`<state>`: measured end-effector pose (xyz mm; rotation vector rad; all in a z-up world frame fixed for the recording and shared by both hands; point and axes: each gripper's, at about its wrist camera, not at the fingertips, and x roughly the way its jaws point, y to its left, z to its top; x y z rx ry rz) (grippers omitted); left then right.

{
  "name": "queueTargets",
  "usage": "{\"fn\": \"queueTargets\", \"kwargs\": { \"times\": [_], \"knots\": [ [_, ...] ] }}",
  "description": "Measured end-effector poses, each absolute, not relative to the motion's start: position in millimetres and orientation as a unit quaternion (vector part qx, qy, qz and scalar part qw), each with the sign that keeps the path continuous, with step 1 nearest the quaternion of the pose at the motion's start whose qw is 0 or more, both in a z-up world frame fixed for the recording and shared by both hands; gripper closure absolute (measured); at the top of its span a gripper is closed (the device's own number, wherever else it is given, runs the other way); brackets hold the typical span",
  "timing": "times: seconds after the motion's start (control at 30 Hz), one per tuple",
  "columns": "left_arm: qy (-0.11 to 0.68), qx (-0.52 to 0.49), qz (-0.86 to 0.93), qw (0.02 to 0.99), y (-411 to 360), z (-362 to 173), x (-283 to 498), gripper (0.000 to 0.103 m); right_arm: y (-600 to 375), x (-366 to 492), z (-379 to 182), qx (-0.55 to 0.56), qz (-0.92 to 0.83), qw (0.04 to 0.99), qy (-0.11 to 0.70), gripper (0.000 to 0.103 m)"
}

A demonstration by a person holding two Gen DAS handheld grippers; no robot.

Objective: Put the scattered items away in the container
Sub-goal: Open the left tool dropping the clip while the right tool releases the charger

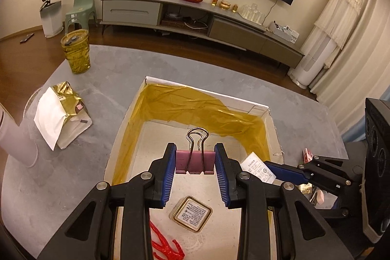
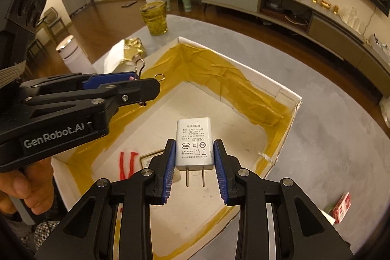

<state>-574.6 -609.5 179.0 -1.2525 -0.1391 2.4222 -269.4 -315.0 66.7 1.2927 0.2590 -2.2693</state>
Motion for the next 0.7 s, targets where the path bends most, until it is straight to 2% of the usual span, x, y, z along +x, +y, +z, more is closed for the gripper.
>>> {"fn": "queueTargets", "kwargs": {
  "times": [0.3,0.33,0.4,0.7],
  "knots": [
    [-0.062,-0.478,0.855,0.188,-605.3,150.8,-603.1,0.069,-314.1,-292.4,51.6,0.489,-0.830,0.256,0.081,0.068],
    [-0.068,-0.484,0.852,0.188,-606.3,146.1,-607.3,0.068,-312.1,-294.1,49.7,0.489,-0.831,0.255,0.074,0.066],
    [-0.077,-0.488,0.850,0.183,-609.1,139.3,-610.9,0.054,-305.4,-294.1,48.5,0.487,-0.833,0.255,0.060,0.066],
    [-0.082,-0.472,0.858,0.186,-615.3,150.4,-595.5,0.054,-270.8,-265.7,62.5,0.465,-0.839,0.284,0.006,0.066]
  ]
}}
